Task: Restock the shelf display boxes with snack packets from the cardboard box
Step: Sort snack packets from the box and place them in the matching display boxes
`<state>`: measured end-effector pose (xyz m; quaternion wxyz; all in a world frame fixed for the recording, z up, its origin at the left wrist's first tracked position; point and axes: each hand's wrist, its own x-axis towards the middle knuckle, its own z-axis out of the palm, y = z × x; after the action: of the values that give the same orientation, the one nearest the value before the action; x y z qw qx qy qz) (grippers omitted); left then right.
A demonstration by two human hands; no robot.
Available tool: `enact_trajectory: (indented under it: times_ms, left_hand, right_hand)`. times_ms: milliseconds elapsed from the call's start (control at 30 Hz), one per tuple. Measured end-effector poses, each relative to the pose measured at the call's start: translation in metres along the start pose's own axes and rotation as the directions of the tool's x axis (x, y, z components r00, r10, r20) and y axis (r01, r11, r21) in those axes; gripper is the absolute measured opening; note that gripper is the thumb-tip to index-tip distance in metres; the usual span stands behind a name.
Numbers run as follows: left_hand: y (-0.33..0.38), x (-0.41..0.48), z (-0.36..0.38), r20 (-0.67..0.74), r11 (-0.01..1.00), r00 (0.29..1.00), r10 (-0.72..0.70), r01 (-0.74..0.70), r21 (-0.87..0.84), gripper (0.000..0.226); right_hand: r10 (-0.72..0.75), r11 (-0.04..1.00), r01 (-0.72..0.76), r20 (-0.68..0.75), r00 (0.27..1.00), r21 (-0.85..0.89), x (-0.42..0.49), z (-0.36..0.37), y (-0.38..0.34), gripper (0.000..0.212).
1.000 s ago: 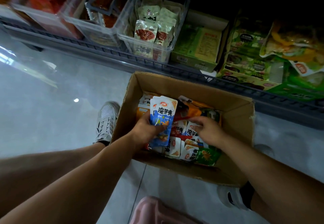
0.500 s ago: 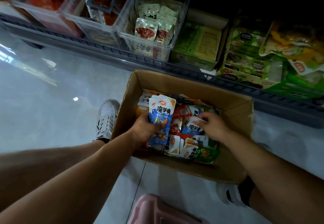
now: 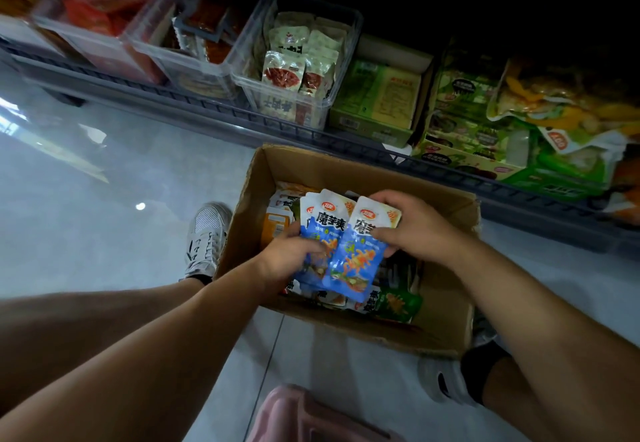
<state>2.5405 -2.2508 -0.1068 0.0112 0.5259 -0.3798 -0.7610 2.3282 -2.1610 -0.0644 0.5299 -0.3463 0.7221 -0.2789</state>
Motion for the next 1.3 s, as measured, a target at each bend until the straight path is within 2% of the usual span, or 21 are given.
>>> enact_trajectory:
  times_ms: [67,167,233,300,400,500,600,800,1000,1100,1200,1300]
  left_hand:
    - [0.001,-0.001,0.002,0.054,0.999,0.999,-0.001,0.004,-0.050,0.039]
    - [0.001,-0.001,0.004,0.113,0.998,0.993,0.032,-0.038,0.049,0.044]
    - [0.001,0.001,0.001,0.082,0.996,0.996,0.040,-0.046,0.073,0.050]
    - [0.004,-0.001,-0.003,-0.018,0.996,0.998,0.062,-0.061,0.060,0.045]
    - [0.004,0.000,-0.014,-0.152,0.994,0.983,0.102,-0.095,0.055,0.044]
    - [-0.002,0.004,-0.023,-0.228,0.988,0.963,0.146,-0.129,0.088,0.040]
    - [-0.004,0.004,-0.026,-0.250,0.987,0.956,0.155,-0.140,0.080,0.041]
    - [-0.004,0.004,-0.026,-0.218,0.988,0.964,0.150,-0.139,0.065,0.037]
    - [-0.004,0.003,-0.029,-0.227,0.987,0.961,0.157,-0.146,0.062,0.039]
    - [-0.005,0.005,-0.029,-0.238,0.987,0.958,0.158,-0.143,0.078,0.039]
    - [-0.004,0.005,-0.027,-0.236,0.987,0.959,0.155,-0.142,0.070,0.040]
    - [-0.003,0.005,-0.025,-0.225,0.988,0.963,0.151,-0.138,0.071,0.039]
  right_hand:
    - [0.002,0.998,0.002,-0.058,0.998,0.063,0.003,0.013,0.001,0.056]
    - [0.027,0.995,-0.016,-0.116,0.993,0.096,0.010,0.033,0.003,0.068]
    - [0.072,0.966,-0.029,-0.163,0.984,0.257,0.013,0.041,0.006,0.065]
    - [0.156,0.926,-0.056,-0.244,0.957,0.373,0.013,0.042,0.011,0.048]
    - [0.184,0.977,-0.138,-0.311,0.933,0.163,0.012,0.043,0.035,0.023]
    - [0.079,0.994,-0.094,-0.253,0.964,-0.047,0.016,0.054,0.062,0.024]
    - [0.129,0.980,-0.155,-0.197,0.972,-0.123,0.025,0.068,0.078,0.030]
    - [0.350,0.937,-0.332,-0.271,0.897,0.112,0.048,0.088,0.083,0.044]
    - [0.444,0.893,-0.382,-0.328,0.834,0.237,0.067,0.099,0.077,0.043]
    - [0.460,0.883,-0.386,-0.337,0.821,0.266,0.068,0.099,0.073,0.035]
    - [0.451,0.884,-0.374,-0.305,0.839,0.279,0.062,0.090,0.074,0.031]
    - [0.421,0.891,-0.324,-0.309,0.853,0.320,0.047,0.072,0.079,0.008]
